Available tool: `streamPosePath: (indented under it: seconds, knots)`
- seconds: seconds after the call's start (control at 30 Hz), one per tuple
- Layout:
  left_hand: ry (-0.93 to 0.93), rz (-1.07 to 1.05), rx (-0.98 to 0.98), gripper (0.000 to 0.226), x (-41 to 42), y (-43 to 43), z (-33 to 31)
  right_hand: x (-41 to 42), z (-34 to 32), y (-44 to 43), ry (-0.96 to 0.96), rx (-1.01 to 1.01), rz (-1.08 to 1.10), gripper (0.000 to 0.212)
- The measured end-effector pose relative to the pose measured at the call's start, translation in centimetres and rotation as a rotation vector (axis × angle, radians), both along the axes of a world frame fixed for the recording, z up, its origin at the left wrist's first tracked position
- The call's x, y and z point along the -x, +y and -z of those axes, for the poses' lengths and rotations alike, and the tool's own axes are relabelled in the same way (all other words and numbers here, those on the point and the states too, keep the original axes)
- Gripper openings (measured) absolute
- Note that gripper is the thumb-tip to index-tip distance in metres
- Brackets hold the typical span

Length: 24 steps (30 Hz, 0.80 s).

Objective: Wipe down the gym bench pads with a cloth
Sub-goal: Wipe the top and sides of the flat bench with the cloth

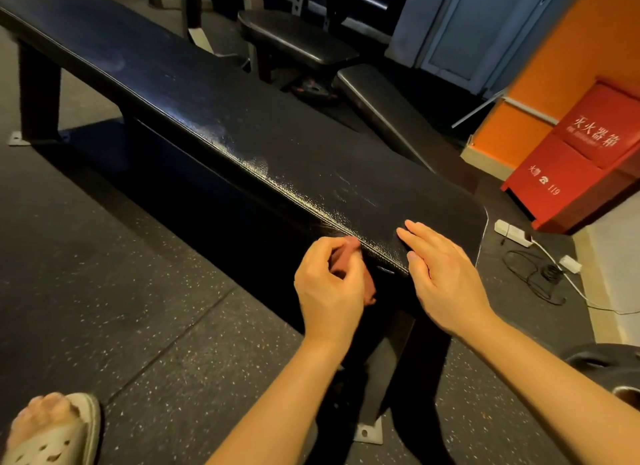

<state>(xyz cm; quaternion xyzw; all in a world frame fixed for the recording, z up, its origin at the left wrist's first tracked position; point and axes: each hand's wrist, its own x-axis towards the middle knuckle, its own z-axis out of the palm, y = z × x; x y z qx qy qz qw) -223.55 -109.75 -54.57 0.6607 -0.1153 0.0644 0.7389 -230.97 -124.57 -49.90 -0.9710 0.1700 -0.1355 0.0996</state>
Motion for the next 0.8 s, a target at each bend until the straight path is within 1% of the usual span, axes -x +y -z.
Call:
streamPosePath:
  seconds: [0.03, 0.07, 0.13, 0.17, 0.23, 0.3, 0.37, 0.47, 0.57, 0.6, 0.63, 0.73, 0.77, 0.8]
  knots:
    - [-0.014, 0.005, -0.014, 0.018, 0.1, 0.0, 0.1, 0.0, 0.0, 0.0, -0.006, 0.000, -0.002, 0.055]
    - [0.023, -0.032, -0.012, 0.018, -0.7, 0.2, 0.3, -0.1, 0.0, 0.0, -0.006, -0.006, -0.004, 0.055]
    - [0.165, -0.150, 0.006, 0.017, -3.3, 0.7, 1.1, -0.1, 0.1, -0.1, -0.003, -0.014, -0.010, 0.055]
    - [0.203, -0.172, 0.009, 0.016, -4.0, 1.1, 1.4, -0.1, 0.0, -0.1, -0.005, -0.012, -0.008, 0.056]
    - [0.176, -0.137, 0.026, 0.015, -2.9, 1.1, 1.3, -0.1, 0.1, 0.1, -0.011, -0.004, -0.003, 0.055]
    - [0.077, -0.003, 0.015, 0.016, 0.5, -0.1, 0.9, -0.1, 0.1, 0.2, -0.030, 0.010, 0.002, 0.055]
    - [0.027, 0.087, 0.009, 0.014, 2.9, -0.8, 0.8, -0.5, 0.0, 0.3, -0.034, 0.015, -0.007, 0.055]
    - [0.091, 0.078, 0.004, 0.012, 3.1, -1.8, 1.2, -0.4, -0.1, 0.1, -0.029, -0.007, 0.001, 0.053]
    - [0.287, 0.004, 0.094, 0.012, 3.9, -2.6, 0.4, -0.2, -0.2, 0.2, -0.011, -0.016, 0.001, 0.053]
    - [0.317, -0.015, 0.107, 0.012, 4.6, -2.9, 0.1, -0.1, -0.2, 0.2, -0.013, -0.014, 0.005, 0.053]
    - [0.310, -0.002, 0.100, 0.012, 5.3, -3.0, -0.1, -0.1, -0.1, 0.2, -0.017, -0.010, 0.011, 0.053]
    - [0.219, 0.144, 0.055, 0.011, 6.7, -2.9, -0.1, -0.1, 0.1, 0.2, -0.022, 0.005, 0.016, 0.052]
    - [0.208, 0.147, 0.035, 0.012, 6.3, -2.7, 0.0, -0.1, 0.1, 0.1, -0.022, 0.001, 0.012, 0.052]
    - [0.222, 0.107, 0.026, 0.015, 5.6, -2.5, 0.1, 0.0, 0.0, 0.1, -0.022, -0.005, 0.005, 0.052]
